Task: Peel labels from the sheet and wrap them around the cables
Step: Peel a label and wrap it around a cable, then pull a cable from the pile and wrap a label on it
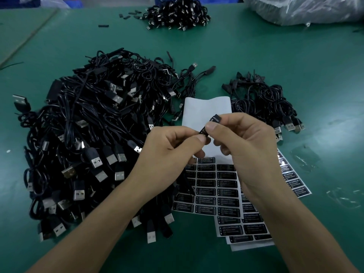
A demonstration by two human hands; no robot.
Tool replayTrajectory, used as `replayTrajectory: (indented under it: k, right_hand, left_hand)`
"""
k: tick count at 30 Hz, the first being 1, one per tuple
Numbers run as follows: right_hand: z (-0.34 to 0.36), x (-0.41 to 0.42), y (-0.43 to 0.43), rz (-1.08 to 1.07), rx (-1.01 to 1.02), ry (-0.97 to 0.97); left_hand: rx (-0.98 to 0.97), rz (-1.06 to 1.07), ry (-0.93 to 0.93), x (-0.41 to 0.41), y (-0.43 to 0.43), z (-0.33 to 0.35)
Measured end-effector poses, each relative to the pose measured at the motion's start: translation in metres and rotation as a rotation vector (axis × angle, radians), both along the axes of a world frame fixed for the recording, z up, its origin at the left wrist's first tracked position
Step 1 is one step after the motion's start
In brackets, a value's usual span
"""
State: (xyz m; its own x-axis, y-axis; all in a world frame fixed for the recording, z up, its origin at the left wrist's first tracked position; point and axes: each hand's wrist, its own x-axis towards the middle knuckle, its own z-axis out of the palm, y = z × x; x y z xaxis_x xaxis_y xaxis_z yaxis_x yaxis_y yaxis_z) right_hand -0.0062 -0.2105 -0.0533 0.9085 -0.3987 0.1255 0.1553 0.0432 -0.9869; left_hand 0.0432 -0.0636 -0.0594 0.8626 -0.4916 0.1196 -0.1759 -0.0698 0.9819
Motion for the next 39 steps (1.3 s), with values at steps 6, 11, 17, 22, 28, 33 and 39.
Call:
replayTrajectory:
  k: [6, 11, 17, 22, 28, 33, 39]
  right_hand:
    - [0.001, -0.001, 0.001, 0.023, 0.012, -0.038]
    - [0.001, -0.003, 0.002, -0.002, -0.145, -0.052]
    - [-0.002, -0.003, 0.002, -0.079, -0.305, -0.005]
    - [-0.004, -0.002, 0.003, -0.077, -0.391, 0.061]
    - [-0.003, -0.003, 0.003, -0.054, -0.292, 0.034]
    - [-0.006, -0.006, 0.007, 0.124, -0.363, 0.039]
    - [-0.01, -0.01, 0.018, 0.362, -0.528, 0.014]
  left_hand:
    - [0.004, 0.024, -0.119, 0.001, -0.001, -0.001]
    - [0.087, -0.042, -0.191, 0.001, -0.001, -0.005]
    - [0.165, -0.044, -0.174, 0.0, 0.0, -0.005]
    - [0.194, -0.067, -0.149, 0.0, 0.0, -0.005]
    - [0.076, 0.055, -0.159, 0.001, -0.002, -0.004]
    - [-0.2, 0.207, -0.063, 0.003, -0.003, 0.009]
    - [-0.236, 0.299, -0.048, -0.004, -0.003, 0.024]
